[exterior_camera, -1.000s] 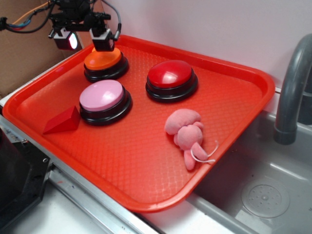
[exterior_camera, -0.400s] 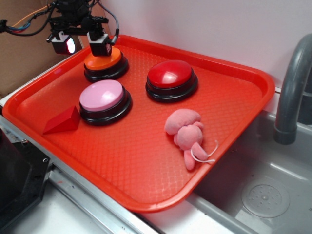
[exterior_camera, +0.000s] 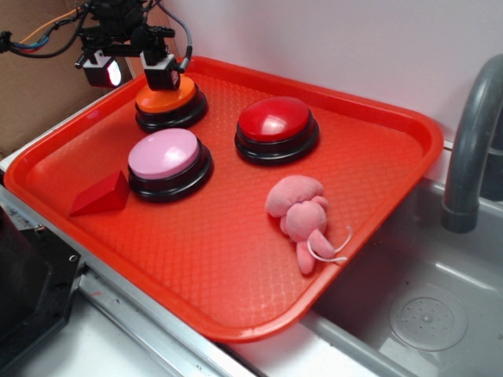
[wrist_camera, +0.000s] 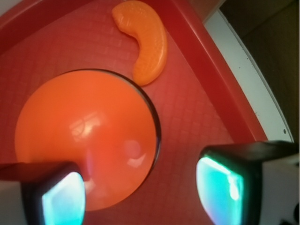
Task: Push the orange button.
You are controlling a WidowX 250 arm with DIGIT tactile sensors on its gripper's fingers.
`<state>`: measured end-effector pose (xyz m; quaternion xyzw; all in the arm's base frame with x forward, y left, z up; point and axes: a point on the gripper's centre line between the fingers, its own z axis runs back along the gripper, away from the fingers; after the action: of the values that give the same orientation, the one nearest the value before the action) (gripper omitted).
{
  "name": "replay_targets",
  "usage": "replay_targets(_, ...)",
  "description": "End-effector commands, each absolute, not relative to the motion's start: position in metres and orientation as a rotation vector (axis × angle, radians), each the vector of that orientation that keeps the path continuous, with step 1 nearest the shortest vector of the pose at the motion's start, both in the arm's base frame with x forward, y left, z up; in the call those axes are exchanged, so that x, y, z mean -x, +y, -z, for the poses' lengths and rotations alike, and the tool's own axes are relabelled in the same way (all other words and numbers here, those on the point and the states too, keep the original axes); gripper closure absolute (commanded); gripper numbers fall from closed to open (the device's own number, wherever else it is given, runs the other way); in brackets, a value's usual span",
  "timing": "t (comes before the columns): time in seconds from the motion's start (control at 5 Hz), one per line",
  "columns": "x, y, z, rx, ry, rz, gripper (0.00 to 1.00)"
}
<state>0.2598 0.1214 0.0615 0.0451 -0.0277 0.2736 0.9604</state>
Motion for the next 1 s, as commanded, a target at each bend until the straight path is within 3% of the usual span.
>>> replay_targets(0.0,-0.272,0.138,-0.06,-0.11,-0.073,-0.597,0.0)
replay_targets(0.2,-0.276,0.132,-0.061,-0.141,-0.067,-0.587,0.0)
replay_targets(0.8,-0.235,0.123,-0.153,-0.064,-0.218,-0.542,0.0)
